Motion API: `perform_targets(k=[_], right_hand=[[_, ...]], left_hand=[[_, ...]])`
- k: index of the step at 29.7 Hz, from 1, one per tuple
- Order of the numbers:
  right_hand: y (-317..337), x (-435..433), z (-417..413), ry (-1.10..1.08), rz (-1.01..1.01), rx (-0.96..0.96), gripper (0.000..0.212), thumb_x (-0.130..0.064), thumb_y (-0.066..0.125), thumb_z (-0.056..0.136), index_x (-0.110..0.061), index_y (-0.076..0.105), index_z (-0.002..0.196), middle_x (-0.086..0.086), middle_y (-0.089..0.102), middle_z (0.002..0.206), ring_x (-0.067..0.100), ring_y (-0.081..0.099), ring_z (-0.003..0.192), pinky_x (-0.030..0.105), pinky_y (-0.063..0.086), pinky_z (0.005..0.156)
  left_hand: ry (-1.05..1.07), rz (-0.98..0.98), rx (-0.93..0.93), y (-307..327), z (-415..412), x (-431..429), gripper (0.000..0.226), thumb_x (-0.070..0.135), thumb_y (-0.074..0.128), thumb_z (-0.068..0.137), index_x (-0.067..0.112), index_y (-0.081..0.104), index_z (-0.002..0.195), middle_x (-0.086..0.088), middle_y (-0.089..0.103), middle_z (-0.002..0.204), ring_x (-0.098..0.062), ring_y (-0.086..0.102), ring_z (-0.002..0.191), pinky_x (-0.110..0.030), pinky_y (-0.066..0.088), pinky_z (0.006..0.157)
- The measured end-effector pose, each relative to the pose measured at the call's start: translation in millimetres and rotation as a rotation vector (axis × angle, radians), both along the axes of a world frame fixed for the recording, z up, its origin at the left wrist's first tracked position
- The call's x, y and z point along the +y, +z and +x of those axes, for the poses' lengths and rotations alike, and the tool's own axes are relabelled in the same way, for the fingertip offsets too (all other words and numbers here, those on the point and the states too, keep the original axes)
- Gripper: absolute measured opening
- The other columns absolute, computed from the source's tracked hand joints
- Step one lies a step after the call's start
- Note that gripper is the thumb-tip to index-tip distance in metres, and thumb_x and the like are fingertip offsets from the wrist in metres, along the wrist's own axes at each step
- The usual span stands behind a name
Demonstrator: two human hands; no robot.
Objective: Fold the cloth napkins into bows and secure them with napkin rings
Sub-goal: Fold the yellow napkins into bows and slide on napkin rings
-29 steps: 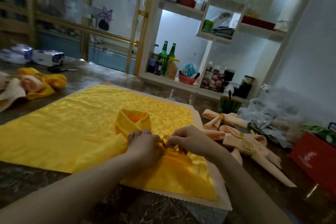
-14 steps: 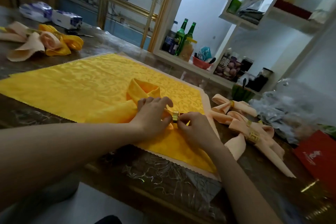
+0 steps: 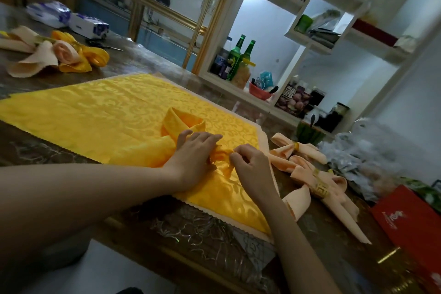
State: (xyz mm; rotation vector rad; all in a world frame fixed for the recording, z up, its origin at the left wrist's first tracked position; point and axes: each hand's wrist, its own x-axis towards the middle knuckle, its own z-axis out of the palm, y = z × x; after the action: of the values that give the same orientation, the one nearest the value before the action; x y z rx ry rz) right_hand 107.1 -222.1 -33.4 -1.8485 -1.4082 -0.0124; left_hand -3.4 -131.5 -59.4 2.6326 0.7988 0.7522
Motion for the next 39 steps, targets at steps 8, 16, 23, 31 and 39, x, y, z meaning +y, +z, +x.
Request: perform_targets(k=[8,16,23,31,39], right_hand=[[24,-14,17,0.028,-0.784,0.260,0.023,-0.022,0.052,0.093,-0.016,0.056,0.071,-0.002,0.049,0.066,0.007,0.043,0.057,0.021,0.036,0.061],[47,28,-4,0.036,-0.411,-0.144,0.014,-0.017,0.054,0.093,-0.018,0.067,0.099,-0.006,0.062,0.093,0.012,0.059,0.091,0.028,0.049,0.082],[19,50,-14,0.099,-0.465,-0.196,0.021,-0.004,0.053,0.089,-0.006,0.070,0.101,0.012,0.070,0.100,0.021,0.062,0.087,0.035,0.049,0.079],[-10,53,-5,0.102,-0.381,-0.136,0.026,-0.018,0.044,0.098,-0.014,0.067,0.108,0.006,0.064,0.096,0.008,0.048,0.074,0.011,0.033,0.055],[-15,54,-6,0.016,-0.189,-0.066,0.034,-0.021,0.049,0.095,-0.002,0.064,0.072,-0.002,0.051,0.060,0.007,0.042,0.055,0.036,0.035,0.061]], left_hand=[[0.094,-0.044,0.035,1,0,-1,0.051,0.025,0.046,0.096,0.023,0.025,0.142,0.002,0.032,0.146,-0.015,0.029,0.136,-0.035,0.008,0.110],[0.078,-0.100,-0.015,1,-3,7,0.050,0.016,0.043,0.095,0.025,0.025,0.141,0.004,0.034,0.145,-0.014,0.034,0.133,-0.034,0.013,0.106],[0.060,-0.308,0.473,56,10,27,0.076,0.018,0.063,0.086,0.009,0.018,0.147,-0.016,0.028,0.147,-0.033,0.029,0.136,-0.045,0.029,0.108],[0.169,-0.336,0.318,59,34,108,0.068,0.048,0.054,0.089,0.010,0.034,0.142,-0.012,0.041,0.142,-0.029,0.044,0.126,-0.037,0.041,0.098],[0.120,-0.055,0.307,39,39,110,0.038,0.035,0.060,0.087,0.015,0.055,0.119,-0.005,0.054,0.121,-0.025,0.047,0.115,-0.048,0.028,0.102]])
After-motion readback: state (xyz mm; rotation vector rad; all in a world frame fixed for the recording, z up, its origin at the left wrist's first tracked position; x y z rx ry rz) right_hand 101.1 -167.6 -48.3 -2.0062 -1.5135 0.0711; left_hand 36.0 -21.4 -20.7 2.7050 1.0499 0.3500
